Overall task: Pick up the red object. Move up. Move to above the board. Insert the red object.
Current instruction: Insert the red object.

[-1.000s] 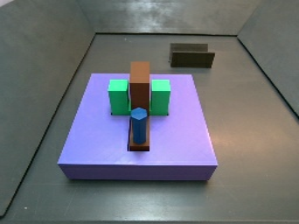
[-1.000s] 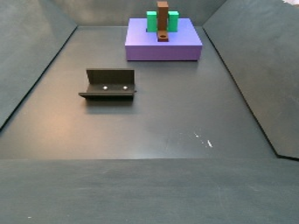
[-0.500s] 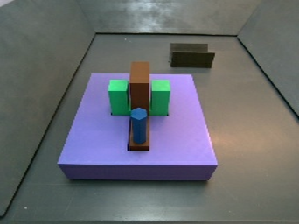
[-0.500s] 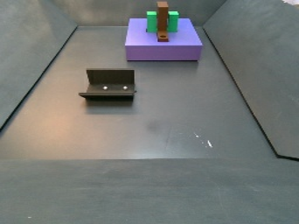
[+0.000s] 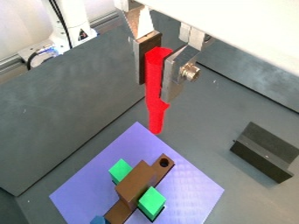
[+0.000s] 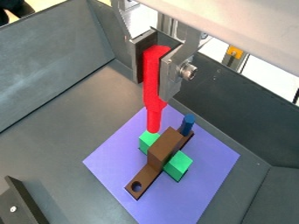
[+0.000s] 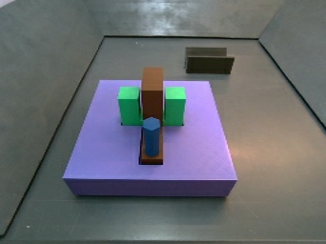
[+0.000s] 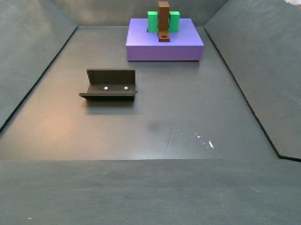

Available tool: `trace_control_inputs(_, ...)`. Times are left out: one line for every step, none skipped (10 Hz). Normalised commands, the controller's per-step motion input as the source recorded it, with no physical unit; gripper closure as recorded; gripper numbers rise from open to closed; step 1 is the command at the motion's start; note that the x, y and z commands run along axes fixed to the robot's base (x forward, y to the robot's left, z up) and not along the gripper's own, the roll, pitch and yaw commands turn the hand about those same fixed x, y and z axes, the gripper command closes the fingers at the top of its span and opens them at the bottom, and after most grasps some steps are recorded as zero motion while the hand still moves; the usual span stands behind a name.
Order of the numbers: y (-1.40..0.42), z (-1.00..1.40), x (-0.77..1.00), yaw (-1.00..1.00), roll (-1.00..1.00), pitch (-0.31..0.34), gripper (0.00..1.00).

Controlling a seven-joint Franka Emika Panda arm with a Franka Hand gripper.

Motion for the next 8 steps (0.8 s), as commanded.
trace_control_inputs(0.27, -0.21, -0.17, -0.01, 0.0, -0.02, 1.0)
trace_control_inputs(0.58, -0.47, -0.17, -0.11, 0.05, -0.004, 1.0)
trace_control_inputs(0.81, -0.52, -0.27, -0.18, 0.02, -0.049, 1.0)
trace_control_inputs(0.84, -0.53, -0.29, -0.14, 0.0, -0.051, 1.0)
trace_control_inputs(0.49, -0.64, 0.0, -0.03, 0.01, 0.0, 1.0)
trace_control_inputs(0.13, -0.94, 0.27, -0.08, 0.0, 0.0, 1.0)
trace_control_inputs(-0.01, -0.99, 0.24, -0.19, -0.04, -0.07, 1.0)
trace_control_inputs(0.0, -1.0, 0.2, -0.18, -0.01, -0.08, 1.0)
